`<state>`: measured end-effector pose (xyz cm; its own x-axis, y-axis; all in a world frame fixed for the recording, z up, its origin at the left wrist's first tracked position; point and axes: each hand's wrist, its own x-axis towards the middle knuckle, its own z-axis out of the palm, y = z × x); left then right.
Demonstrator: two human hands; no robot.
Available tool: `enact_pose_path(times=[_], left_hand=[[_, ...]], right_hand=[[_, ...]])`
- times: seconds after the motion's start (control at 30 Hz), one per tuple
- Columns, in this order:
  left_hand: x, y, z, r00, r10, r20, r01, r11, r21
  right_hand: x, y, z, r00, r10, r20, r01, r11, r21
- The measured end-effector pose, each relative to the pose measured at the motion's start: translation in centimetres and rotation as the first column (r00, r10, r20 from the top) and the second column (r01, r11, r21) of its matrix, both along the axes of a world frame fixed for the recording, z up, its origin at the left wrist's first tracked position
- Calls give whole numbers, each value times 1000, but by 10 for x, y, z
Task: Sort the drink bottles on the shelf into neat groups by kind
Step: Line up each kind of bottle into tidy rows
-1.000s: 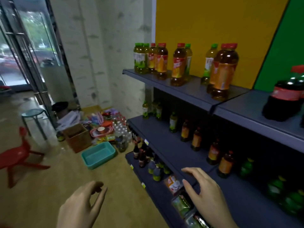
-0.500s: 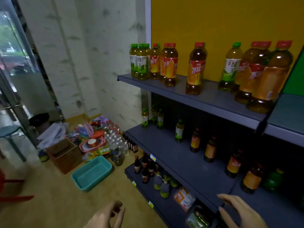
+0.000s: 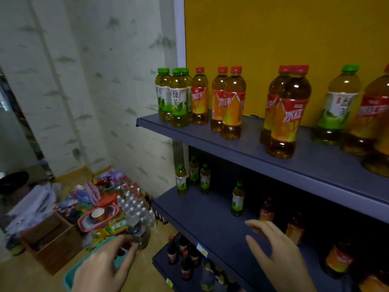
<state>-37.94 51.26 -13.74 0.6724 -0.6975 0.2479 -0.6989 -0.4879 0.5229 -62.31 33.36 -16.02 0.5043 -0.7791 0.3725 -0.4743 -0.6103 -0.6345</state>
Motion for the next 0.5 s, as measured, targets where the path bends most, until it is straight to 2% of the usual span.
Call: enact_pose_path(times=[0.23,0.37,0.5], left_hand=[[68,-45,8,999,12,31,-10,997,-78],[108,-70,3,997,-27,72,34,994,-102],[154,-105,-4,997,-74,35,80,971,-224]], right_hand=[[63,-39,18,997,50,-55,-54,996,-72],[96,-54,20,1000,2,-10,-3,996,-84],[134,-68,17,998,-64,0,63,989,-134]])
